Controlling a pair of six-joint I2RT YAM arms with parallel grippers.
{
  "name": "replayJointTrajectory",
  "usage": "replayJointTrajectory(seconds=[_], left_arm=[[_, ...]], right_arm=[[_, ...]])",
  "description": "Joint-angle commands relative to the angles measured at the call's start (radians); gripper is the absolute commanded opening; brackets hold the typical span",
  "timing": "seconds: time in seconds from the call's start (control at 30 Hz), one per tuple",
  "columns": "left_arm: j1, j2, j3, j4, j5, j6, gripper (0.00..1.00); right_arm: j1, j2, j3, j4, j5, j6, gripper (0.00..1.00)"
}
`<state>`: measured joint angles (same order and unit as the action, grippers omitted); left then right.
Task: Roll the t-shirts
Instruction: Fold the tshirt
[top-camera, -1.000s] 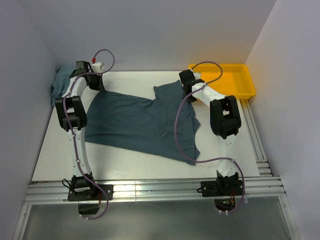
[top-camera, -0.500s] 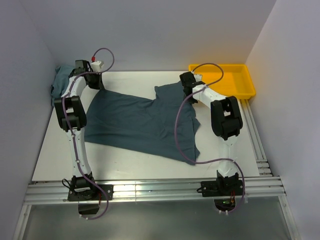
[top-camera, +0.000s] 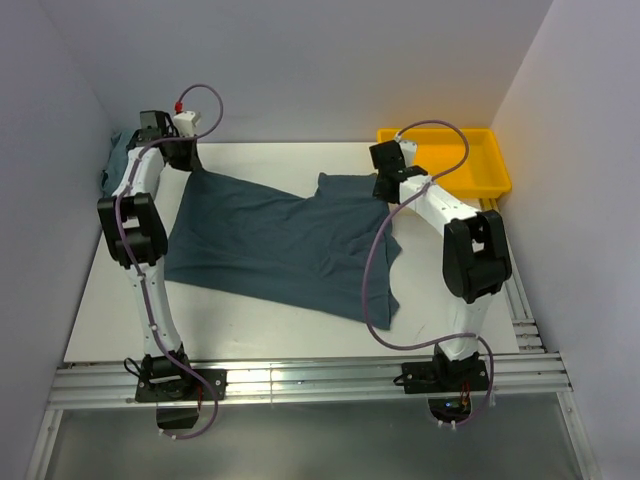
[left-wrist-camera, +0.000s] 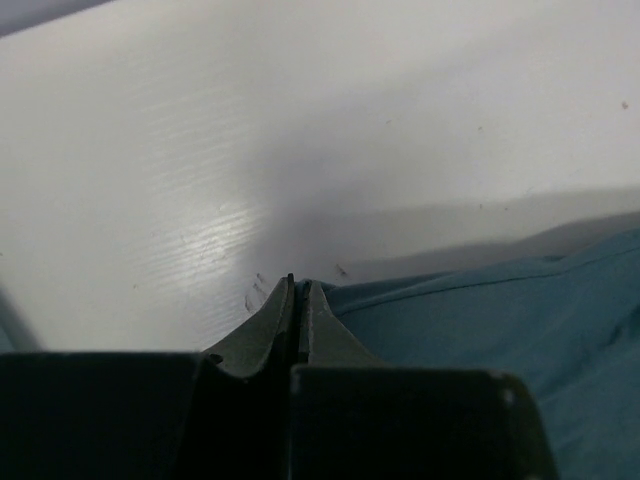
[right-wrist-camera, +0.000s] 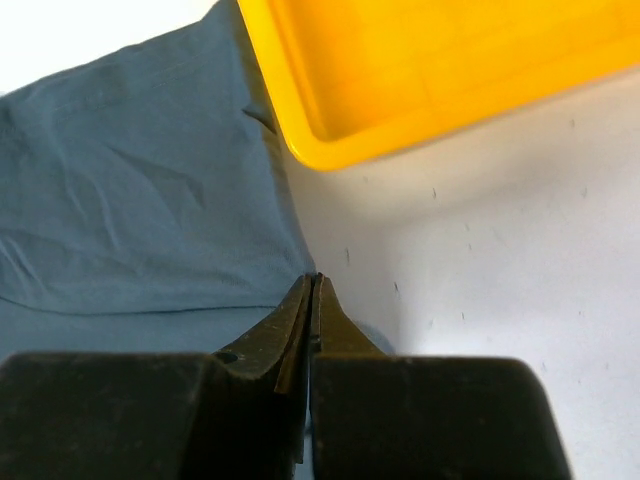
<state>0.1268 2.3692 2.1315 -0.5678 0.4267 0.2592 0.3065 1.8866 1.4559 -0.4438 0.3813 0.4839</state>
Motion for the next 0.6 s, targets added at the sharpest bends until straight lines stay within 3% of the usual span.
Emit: replayJointTrajectory(seconds=[0.0, 0.57], left_arm=[[0.026, -0.077, -0.027, -0.039, -0.014, 0.048, 0.0], [0.117, -0.208, -0.192, -0.176, 0.063, 0.163, 0.0]], right_arm=[[0.014, -0.083, -0.058, 0.033, 0.027, 0.027, 0.0], [0.054, -0.359, -0.337, 0.04, 0.051, 0.11, 0.0]])
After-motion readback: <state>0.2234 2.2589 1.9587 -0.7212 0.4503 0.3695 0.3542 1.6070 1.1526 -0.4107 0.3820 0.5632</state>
